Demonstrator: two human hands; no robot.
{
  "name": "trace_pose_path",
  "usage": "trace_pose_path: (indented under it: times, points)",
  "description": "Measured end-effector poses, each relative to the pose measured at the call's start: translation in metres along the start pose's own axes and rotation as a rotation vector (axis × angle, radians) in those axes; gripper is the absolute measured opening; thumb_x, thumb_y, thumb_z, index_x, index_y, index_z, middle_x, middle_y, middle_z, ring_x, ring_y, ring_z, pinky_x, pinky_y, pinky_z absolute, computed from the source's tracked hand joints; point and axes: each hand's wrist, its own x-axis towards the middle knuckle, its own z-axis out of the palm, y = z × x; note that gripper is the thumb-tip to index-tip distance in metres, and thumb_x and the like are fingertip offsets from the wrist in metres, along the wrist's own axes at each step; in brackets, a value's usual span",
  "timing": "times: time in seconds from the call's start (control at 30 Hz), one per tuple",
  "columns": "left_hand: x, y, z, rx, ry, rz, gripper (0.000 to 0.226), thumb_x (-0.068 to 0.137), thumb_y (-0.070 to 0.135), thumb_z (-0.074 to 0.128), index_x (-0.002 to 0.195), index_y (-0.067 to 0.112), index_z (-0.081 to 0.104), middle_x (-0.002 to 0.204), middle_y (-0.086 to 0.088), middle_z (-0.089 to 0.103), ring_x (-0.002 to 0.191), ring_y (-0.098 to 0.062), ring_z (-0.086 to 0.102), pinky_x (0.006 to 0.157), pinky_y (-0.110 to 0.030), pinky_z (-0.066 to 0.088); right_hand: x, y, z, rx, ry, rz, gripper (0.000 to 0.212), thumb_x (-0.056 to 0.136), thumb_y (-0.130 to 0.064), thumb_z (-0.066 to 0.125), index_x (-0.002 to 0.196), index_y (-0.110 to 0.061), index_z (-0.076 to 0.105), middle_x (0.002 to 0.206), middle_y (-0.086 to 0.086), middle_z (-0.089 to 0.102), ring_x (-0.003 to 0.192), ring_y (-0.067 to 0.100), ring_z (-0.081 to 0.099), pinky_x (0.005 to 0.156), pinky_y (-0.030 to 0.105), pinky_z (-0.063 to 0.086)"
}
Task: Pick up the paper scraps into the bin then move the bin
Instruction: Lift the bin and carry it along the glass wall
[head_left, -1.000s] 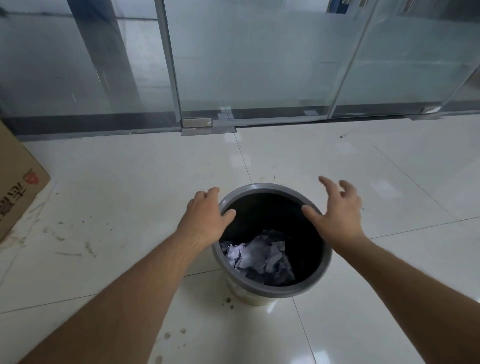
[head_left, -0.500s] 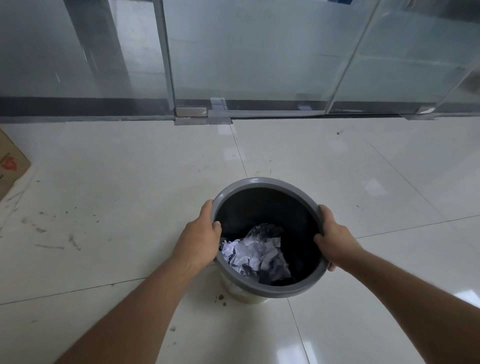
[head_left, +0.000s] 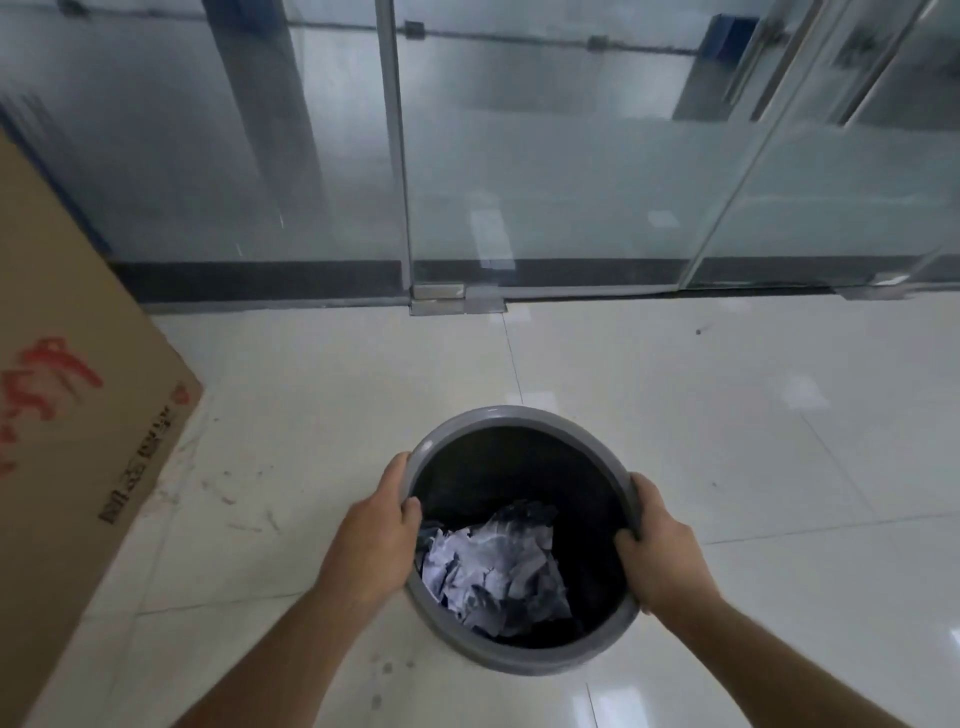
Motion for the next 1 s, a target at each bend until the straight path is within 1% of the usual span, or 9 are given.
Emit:
trace_pose_path:
  times: [0.13,0.27,0.37,0.43,0.5,0.57,0.67,0.77,1.0]
  points:
    - [-0.030,0.119,-0.135,-0.030,0.041,0.022,0.036,0.098,0.026,0.040,0.129,0.045,0.038,0.077,-0.007,0.069,0.063,-0.025,0.066,0.048,-0.035,0.050,-0.036,-0.130,-0.132,0.020,0.034,-0.086,0.061,0.084,-0.011,0.046,0.140,-0.032,0.032,0.094,0.013,0.065,0.067,0.035,0.063,0.057,0.039,0.058]
    - [-0.057,0.253,-0.275,-0.067,0.125,0.077,0.038,0.097,0.028,0.041,0.129,0.047,0.038,0.069,-0.005,0.067,0.045,-0.018,0.060,0.031,-0.028,0.042,-0.066,-0.266,-0.274,0.054,0.103,-0.196,0.062,0.082,-0.010,0.048,0.140,-0.031,0.036,0.092,0.011,0.061,0.057,0.030,0.058,0.032,0.023,0.043]
    - [-0.078,0.343,-0.369,-0.063,0.207,0.121,0.049,0.098,0.030,0.042,0.141,0.047,0.028,0.068,-0.006,0.066,0.040,-0.018,0.059,0.031,-0.024,0.043,-0.091,-0.355,-0.366,0.065,0.167,-0.257,0.064,0.084,-0.014,0.049,0.143,-0.031,0.033,0.092,0.011,0.059,0.052,0.027,0.057,0.027,0.019,0.039]
    - [-0.098,0.395,-0.420,-0.054,0.253,0.165,0.048,0.099,0.030,0.042,0.142,0.045,0.029,0.071,-0.007,0.066,0.043,-0.018,0.060,0.032,-0.026,0.046,-0.112,-0.402,-0.419,0.073,0.194,-0.301,0.064,0.085,-0.016,0.049,0.144,-0.033,0.030,0.103,0.016,0.062,0.062,0.033,0.064,0.035,0.025,0.048]
    - [-0.119,0.438,-0.462,-0.061,0.301,0.196,0.047,0.099,0.029,0.043,0.141,0.044,0.031,0.077,-0.007,0.066,0.050,-0.021,0.065,0.034,-0.029,0.051,-0.131,-0.441,-0.463,0.083,0.233,-0.364,0.064,0.085,-0.016,0.051,0.144,-0.030,0.032,0.116,0.020,0.063,0.086,0.039,0.066,0.062,0.037,0.058]
    - [-0.137,0.472,-0.495,-0.056,0.348,0.220,0.047,0.098,0.027,0.044,0.141,0.042,0.033,0.083,-0.008,0.067,0.057,-0.026,0.068,0.039,-0.033,0.056,-0.144,-0.468,-0.497,0.091,0.272,-0.413,0.063,0.085,-0.016,0.054,0.144,-0.027,0.035,0.123,0.020,0.062,0.099,0.038,0.063,0.072,0.033,0.055]
    - [-0.161,0.505,-0.527,-0.060,0.361,0.277,0.040,0.100,0.026,0.044,0.138,0.037,0.038,0.084,-0.010,0.068,0.061,-0.026,0.070,0.042,-0.033,0.056,-0.157,-0.494,-0.527,0.110,0.296,-0.453,0.061,0.085,-0.016,0.055,0.143,-0.025,0.037,0.121,0.020,0.063,0.087,0.036,0.065,0.049,0.022,0.049]
    - [-0.175,0.520,-0.542,-0.053,0.384,0.311,0.037,0.100,0.026,0.044,0.136,0.034,0.039,0.080,-0.009,0.066,0.054,-0.019,0.065,0.038,-0.021,0.047,-0.165,-0.509,-0.540,0.123,0.313,-0.470,0.060,0.084,-0.015,0.054,0.142,-0.024,0.040,0.119,0.019,0.064,0.075,0.033,0.062,0.043,0.020,0.046]
    - [-0.182,0.532,-0.562,-0.061,0.364,0.303,0.030,0.099,0.026,0.046,0.128,0.033,0.045,0.081,-0.009,0.067,0.053,-0.017,0.065,0.039,-0.020,0.047,-0.173,-0.527,-0.554,0.198,0.283,-0.500,0.056,0.083,-0.012,0.051,0.137,-0.024,0.044,0.101,0.014,0.063,0.053,0.030,0.064,0.032,0.025,0.045]
